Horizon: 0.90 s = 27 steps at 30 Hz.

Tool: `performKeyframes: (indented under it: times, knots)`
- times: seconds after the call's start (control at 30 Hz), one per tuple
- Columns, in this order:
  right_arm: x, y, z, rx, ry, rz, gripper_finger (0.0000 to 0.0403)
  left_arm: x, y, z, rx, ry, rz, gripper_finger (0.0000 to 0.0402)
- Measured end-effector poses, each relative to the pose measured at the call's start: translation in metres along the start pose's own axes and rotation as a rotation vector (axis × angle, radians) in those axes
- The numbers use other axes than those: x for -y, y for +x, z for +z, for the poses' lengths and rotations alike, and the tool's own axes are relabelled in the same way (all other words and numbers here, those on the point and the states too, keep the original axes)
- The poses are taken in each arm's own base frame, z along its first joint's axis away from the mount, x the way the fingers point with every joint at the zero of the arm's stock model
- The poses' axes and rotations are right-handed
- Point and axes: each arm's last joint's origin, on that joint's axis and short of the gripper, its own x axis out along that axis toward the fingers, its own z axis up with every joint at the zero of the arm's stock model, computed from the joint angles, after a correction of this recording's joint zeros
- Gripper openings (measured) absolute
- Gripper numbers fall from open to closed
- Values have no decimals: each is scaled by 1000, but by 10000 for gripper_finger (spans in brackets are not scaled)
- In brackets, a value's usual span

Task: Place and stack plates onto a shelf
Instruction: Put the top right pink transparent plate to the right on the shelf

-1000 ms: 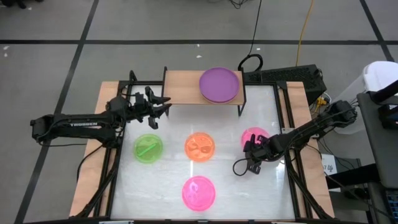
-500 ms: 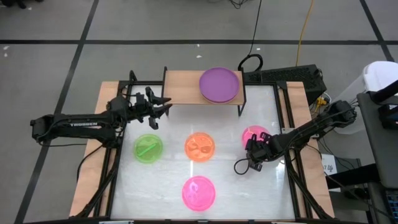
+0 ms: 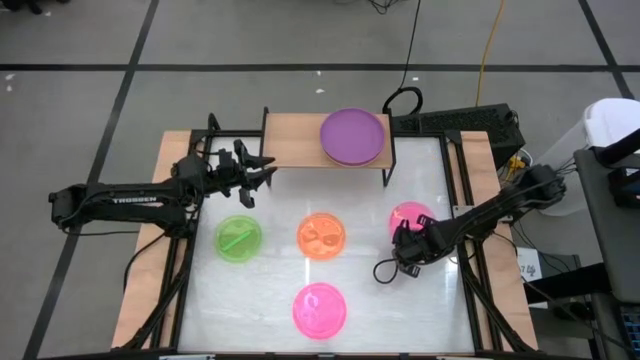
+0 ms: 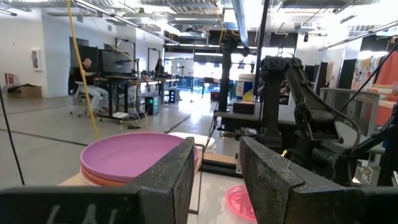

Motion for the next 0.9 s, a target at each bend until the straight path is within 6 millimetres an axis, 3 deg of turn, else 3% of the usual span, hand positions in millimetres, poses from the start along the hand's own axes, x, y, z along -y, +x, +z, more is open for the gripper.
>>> performKeyframes:
  times: [0.07,0.37,0.63,0.9]
  knots:
    - [2,-4,0,4,-15,-2,10,0,0,0,0,0,0,133]
    - [-6,-51,24,241,-45,31,0,0,0,1,10,-3,2,133]
    - [-13,-115,72,643,-186,-40,0,0,0,4,38,-91,-2,133]
    - [13,-165,132,992,-320,-151,0,0,-2,11,108,-98,4,133]
